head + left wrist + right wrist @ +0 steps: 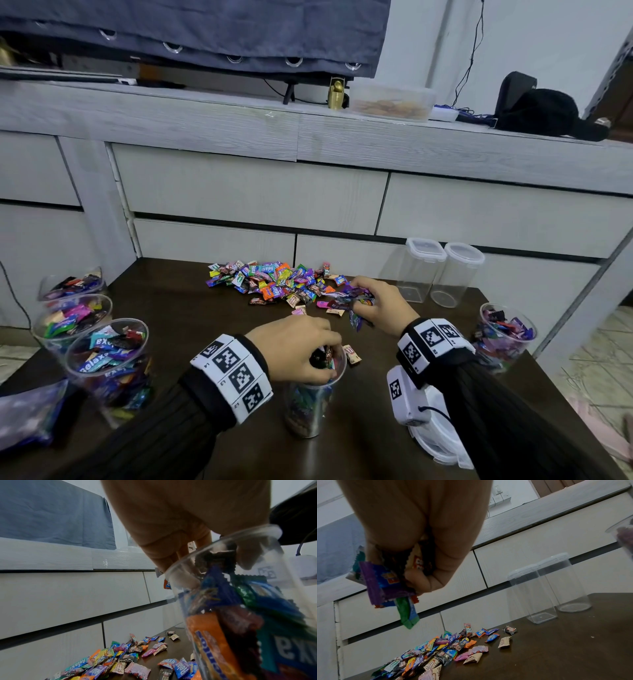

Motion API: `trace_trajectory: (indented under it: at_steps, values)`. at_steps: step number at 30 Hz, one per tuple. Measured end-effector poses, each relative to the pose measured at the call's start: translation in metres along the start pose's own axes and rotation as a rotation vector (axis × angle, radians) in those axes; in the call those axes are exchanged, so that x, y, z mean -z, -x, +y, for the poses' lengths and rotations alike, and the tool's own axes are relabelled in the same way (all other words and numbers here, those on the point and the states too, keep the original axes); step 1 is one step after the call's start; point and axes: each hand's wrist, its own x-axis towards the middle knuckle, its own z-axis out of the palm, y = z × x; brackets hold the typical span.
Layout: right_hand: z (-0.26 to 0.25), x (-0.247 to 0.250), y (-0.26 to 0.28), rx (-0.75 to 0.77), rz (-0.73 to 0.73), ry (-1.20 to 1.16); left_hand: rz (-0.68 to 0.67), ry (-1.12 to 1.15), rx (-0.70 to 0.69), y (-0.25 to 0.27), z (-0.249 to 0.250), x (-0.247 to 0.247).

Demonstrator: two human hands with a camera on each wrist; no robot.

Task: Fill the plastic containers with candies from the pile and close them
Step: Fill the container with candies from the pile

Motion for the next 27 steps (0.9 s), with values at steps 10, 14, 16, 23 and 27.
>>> trace_trajectory:
  at_steps: [10,14,16,23,27]
  values:
    - [0.0,0.01,0.001,0.015,0.031,-0.063,0.023,0.053,-0.036,0.013,-0.001,0.004]
    - [-0.011,0.017,0.002,0.077,0.08,-0.137,0.252,0.201,-0.03,0.022,-0.005,-0.002]
    - [-0.019,0.015,0.004,0.108,0.087,-0.191,0.353,0.397,0.008,0.028,-0.007,-0.006]
    - [-0.037,-0.007,0.016,0.185,0.006,-0.226,0.629,0.52,0.213,0.038,-0.028,-0.025]
    - [-0.044,-0.016,0.023,0.288,-0.092,-0.138,0.58,0.687,0.2,0.038,-0.034,-0.035]
